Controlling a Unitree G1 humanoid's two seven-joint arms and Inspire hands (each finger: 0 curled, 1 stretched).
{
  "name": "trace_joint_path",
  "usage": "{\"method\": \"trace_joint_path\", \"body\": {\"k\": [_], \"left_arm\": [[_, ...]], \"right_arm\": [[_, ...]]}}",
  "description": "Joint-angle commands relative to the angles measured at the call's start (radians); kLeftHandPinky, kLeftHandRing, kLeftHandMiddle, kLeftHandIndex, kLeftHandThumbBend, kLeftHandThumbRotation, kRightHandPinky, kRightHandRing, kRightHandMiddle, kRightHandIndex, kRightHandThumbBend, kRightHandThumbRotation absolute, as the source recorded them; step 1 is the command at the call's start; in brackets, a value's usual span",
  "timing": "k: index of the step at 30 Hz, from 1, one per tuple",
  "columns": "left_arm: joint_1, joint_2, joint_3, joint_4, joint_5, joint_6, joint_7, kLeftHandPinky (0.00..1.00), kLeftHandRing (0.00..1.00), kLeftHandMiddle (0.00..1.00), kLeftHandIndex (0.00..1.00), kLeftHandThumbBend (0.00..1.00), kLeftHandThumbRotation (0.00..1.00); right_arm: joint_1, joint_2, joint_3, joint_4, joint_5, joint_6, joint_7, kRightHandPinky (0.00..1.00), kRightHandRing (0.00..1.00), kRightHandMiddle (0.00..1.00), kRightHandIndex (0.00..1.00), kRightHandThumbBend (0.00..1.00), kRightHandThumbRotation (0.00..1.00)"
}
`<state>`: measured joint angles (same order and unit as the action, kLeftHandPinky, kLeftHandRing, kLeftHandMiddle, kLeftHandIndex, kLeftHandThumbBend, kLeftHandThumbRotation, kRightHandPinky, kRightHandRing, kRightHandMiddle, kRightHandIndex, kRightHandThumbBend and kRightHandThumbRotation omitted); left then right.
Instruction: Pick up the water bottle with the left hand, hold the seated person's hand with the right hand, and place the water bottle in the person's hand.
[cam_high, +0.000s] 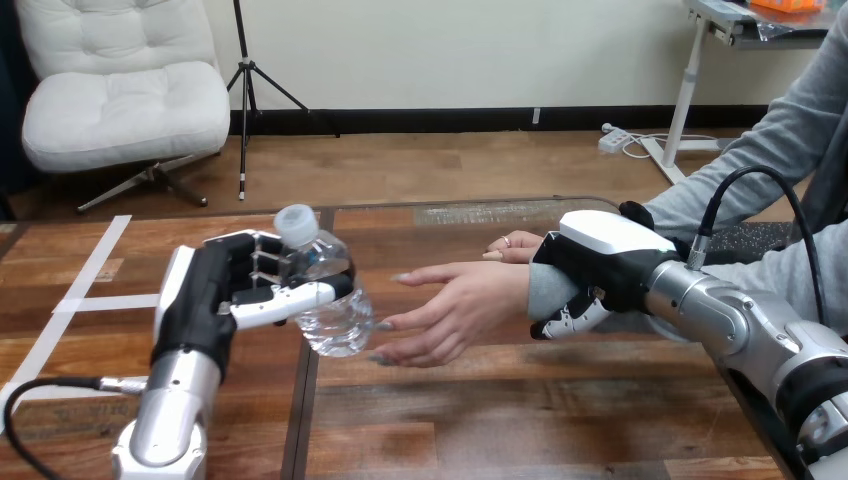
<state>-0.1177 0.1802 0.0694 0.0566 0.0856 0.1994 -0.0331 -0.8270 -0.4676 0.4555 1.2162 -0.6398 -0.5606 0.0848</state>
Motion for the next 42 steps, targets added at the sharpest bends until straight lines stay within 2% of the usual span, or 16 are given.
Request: {"method": "trace_joint_path", "body": {"k": [1, 11, 23, 42], "left_arm": [[-0.188, -0.012, -0.015, 0.001, -0.004, -0.109, 0.010, 0.28, 0.33, 0.38, 0.40, 0.74, 0.00], [-0.213, -0.026, -0.027, 0.037, -0.003, -0.116, 0.020, 0.28, 0.33, 0.38, 0.40, 0.73, 0.00], [-0.237, -0.054, -0.036, 0.045, 0.000, -0.095, 0.027, 0.29, 0.34, 0.39, 0.40, 0.72, 0.00], [-0.276, -0.054, -0.061, 0.103, 0.014, -0.156, 0.019, 0.30, 0.35, 0.40, 0.41, 0.69, 0.00]], "right_arm": [[-0.226, 0.016, -0.049, -0.072, 0.040, -0.050, -0.028, 0.18, 0.22, 0.28, 0.30, 0.49, 0.03], [-0.228, 0.019, -0.052, -0.076, 0.044, -0.050, -0.022, 0.18, 0.22, 0.28, 0.30, 0.48, 0.04], [-0.226, 0.022, -0.054, -0.077, 0.047, -0.060, -0.024, 0.18, 0.22, 0.28, 0.30, 0.48, 0.04], [-0.226, 0.023, -0.057, -0.092, 0.047, -0.038, -0.017, 0.17, 0.21, 0.27, 0.30, 0.49, 0.04]]}}
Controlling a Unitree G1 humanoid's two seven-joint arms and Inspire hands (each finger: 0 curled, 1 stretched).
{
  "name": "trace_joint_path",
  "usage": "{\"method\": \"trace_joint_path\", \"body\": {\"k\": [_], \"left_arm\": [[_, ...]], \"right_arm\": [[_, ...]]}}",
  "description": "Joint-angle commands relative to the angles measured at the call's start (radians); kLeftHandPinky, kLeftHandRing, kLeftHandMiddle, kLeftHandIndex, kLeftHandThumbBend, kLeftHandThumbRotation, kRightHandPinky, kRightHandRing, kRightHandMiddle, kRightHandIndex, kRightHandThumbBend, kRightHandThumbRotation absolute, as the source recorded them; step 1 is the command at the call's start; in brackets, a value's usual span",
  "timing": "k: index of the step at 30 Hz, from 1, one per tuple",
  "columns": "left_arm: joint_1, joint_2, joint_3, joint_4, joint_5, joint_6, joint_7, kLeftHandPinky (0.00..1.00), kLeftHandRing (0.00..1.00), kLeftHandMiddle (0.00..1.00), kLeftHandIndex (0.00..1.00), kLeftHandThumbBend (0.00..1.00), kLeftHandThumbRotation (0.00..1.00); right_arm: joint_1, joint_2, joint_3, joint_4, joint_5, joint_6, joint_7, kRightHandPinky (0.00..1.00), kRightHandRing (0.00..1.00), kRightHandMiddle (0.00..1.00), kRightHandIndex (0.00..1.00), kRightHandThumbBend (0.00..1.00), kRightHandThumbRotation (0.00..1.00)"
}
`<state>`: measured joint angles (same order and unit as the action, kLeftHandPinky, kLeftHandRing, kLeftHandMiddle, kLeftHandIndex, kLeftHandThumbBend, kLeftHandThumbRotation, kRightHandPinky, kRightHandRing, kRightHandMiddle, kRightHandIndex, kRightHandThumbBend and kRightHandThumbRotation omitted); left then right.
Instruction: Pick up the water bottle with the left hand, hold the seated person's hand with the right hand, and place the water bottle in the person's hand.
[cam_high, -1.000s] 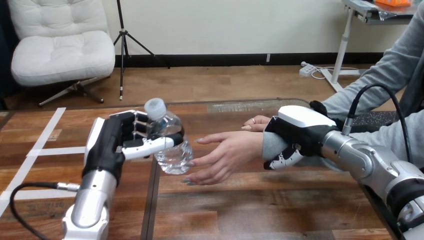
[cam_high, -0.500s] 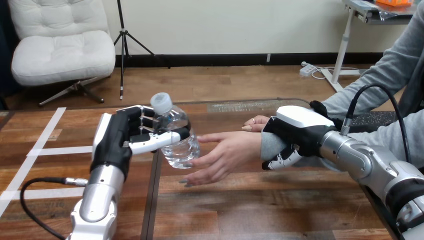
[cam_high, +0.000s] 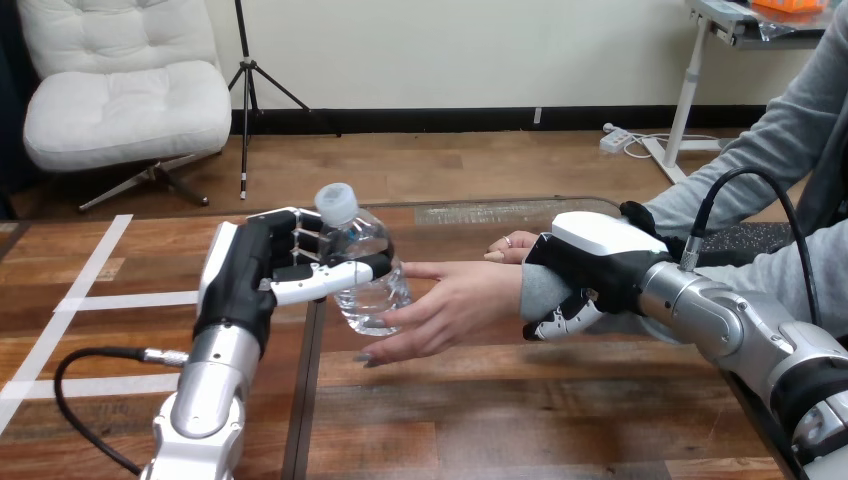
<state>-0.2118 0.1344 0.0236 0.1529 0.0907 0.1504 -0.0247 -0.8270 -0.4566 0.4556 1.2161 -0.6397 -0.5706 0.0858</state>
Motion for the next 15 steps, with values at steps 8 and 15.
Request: {"method": "trace_joint_path", "body": {"k": [8, 15], "left_arm": [[-0.196, -0.012, -0.023, 0.024, 0.010, -0.116, 0.017, 0.29, 0.35, 0.40, 0.41, 0.70, 0.00], [-0.208, -0.014, -0.029, 0.051, 0.012, -0.138, 0.017, 0.29, 0.35, 0.39, 0.41, 0.71, 0.00]], "right_arm": [[-0.228, 0.012, -0.061, -0.101, 0.053, -0.013, -0.002, 0.17, 0.21, 0.27, 0.30, 0.49, 0.04], [-0.230, 0.010, -0.064, -0.110, 0.055, -0.011, 0.007, 0.17, 0.21, 0.28, 0.30, 0.48, 0.05]]}}
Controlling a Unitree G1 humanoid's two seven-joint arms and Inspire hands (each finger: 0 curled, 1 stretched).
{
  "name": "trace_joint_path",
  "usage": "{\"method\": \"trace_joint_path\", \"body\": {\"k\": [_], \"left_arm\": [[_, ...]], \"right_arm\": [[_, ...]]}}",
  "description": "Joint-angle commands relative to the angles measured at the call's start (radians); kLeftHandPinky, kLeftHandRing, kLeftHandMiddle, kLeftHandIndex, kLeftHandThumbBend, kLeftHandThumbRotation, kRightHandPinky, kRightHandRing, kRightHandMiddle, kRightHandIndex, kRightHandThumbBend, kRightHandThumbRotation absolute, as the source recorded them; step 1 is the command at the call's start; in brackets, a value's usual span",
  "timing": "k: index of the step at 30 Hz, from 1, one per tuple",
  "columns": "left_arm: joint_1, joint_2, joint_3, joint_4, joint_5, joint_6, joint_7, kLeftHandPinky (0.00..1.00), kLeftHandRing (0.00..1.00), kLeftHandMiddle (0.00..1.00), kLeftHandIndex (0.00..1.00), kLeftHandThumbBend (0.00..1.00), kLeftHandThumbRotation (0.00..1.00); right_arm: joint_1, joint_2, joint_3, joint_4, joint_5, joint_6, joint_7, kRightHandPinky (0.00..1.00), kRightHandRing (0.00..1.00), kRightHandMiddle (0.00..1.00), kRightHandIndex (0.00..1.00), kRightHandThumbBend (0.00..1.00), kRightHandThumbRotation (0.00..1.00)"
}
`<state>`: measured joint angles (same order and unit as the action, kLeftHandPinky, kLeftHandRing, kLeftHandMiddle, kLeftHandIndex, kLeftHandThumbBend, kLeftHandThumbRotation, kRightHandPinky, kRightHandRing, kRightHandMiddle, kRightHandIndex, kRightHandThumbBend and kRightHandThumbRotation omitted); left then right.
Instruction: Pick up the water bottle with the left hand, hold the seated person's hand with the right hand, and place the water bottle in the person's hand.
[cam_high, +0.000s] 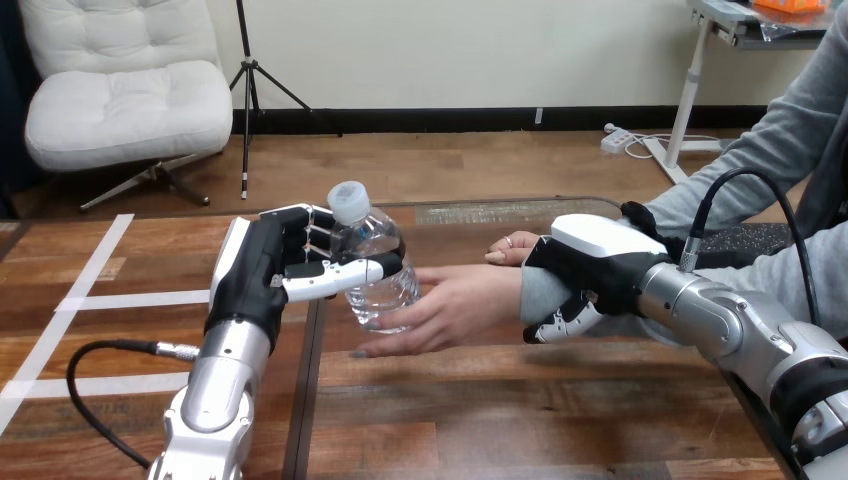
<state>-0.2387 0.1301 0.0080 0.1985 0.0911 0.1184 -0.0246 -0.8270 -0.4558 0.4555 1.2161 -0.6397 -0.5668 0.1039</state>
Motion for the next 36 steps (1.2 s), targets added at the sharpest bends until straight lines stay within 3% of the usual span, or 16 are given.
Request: {"method": "trace_joint_path", "body": {"k": [1, 14, 23, 36], "left_arm": [[-0.183, -0.009, -0.015, 0.010, 0.014, -0.112, 0.016, 0.29, 0.35, 0.39, 0.41, 0.71, 0.00], [-0.210, -0.022, -0.019, 0.076, 0.020, -0.153, 0.019, 0.29, 0.35, 0.39, 0.40, 0.71, 0.00], [-0.233, -0.028, -0.020, 0.145, 0.023, -0.223, 0.014, 0.29, 0.35, 0.39, 0.40, 0.71, 0.00], [-0.263, -0.041, -0.023, 0.219, 0.036, -0.275, 0.024, 0.29, 0.35, 0.39, 0.40, 0.71, 0.00]], "right_arm": [[-0.229, 0.009, -0.065, -0.112, 0.056, -0.014, -0.009, 0.17, 0.22, 0.28, 0.31, 0.48, 0.05], [-0.227, 0.009, -0.072, -0.124, 0.062, -0.006, 0.001, 0.18, 0.22, 0.29, 0.31, 0.48, 0.05], [-0.225, 0.009, -0.073, -0.130, 0.063, -0.009, -0.003, 0.18, 0.22, 0.29, 0.31, 0.48, 0.05], [-0.225, 0.011, -0.076, -0.129, 0.067, -0.006, 0.002, 0.18, 0.22, 0.29, 0.31, 0.48, 0.04]]}}
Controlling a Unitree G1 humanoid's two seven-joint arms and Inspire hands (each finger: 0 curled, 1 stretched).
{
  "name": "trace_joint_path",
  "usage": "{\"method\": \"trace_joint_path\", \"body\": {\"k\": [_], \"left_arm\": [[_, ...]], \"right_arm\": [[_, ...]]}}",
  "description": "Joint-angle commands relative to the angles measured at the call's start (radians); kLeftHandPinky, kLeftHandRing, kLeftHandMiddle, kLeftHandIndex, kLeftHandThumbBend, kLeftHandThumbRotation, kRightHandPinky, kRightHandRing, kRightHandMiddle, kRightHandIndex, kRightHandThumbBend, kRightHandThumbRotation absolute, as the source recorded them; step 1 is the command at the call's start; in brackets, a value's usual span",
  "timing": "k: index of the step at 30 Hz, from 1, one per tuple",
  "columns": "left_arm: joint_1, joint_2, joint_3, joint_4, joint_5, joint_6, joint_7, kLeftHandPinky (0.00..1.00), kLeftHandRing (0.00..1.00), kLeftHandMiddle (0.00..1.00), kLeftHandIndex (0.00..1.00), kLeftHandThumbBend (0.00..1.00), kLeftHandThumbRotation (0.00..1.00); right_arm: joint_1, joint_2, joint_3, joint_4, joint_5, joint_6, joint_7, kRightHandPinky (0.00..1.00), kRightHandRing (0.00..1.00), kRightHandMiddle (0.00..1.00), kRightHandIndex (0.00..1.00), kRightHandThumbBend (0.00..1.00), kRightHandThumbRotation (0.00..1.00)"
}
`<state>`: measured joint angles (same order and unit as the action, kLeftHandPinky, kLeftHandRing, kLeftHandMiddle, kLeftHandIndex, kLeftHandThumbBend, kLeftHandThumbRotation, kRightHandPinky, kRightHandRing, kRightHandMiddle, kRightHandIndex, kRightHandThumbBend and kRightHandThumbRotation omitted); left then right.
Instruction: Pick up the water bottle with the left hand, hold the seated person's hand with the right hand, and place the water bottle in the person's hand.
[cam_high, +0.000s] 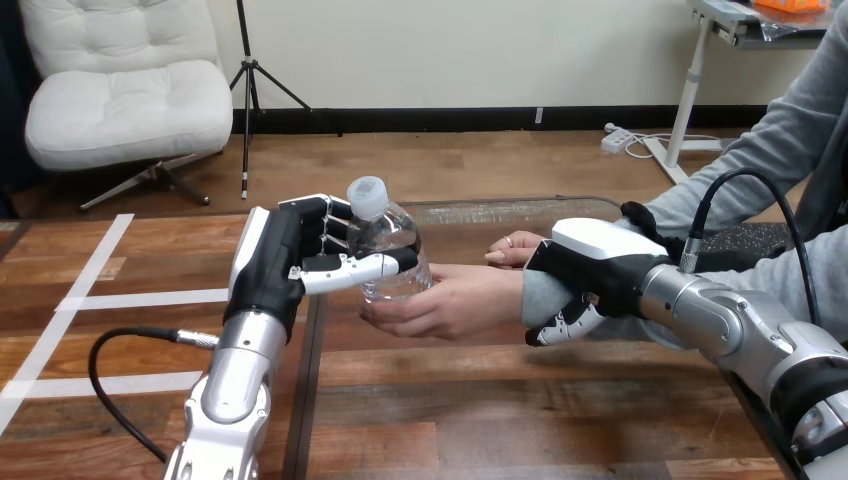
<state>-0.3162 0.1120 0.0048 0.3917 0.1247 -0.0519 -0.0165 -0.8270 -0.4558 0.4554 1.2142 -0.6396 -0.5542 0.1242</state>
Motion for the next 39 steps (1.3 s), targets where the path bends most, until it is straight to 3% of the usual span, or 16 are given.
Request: {"method": "trace_joint_path", "body": {"k": [1, 26, 39], "left_arm": [[-0.187, -0.023, -0.020, 0.030, 0.003, -0.106, 0.016, 0.29, 0.35, 0.39, 0.40, 0.71, 0.00], [-0.213, -0.049, -0.030, 0.095, -0.006, -0.136, -0.007, 0.30, 0.36, 0.40, 0.40, 0.71, 0.00], [-0.206, -0.066, -0.038, 0.073, -0.006, -0.096, -0.009, 0.30, 0.36, 0.40, 0.40, 0.72, 0.00]], "right_arm": [[-0.225, 0.011, -0.075, -0.127, 0.067, -0.018, -0.018, 0.18, 0.22, 0.29, 0.31, 0.48, 0.04], [-0.223, 0.014, -0.069, -0.131, 0.058, -0.012, -0.028, 0.18, 0.22, 0.29, 0.31, 0.48, 0.05], [-0.219, 0.013, -0.073, -0.125, 0.064, -0.014, -0.031, 0.17, 0.21, 0.28, 0.30, 0.49, 0.03]]}}
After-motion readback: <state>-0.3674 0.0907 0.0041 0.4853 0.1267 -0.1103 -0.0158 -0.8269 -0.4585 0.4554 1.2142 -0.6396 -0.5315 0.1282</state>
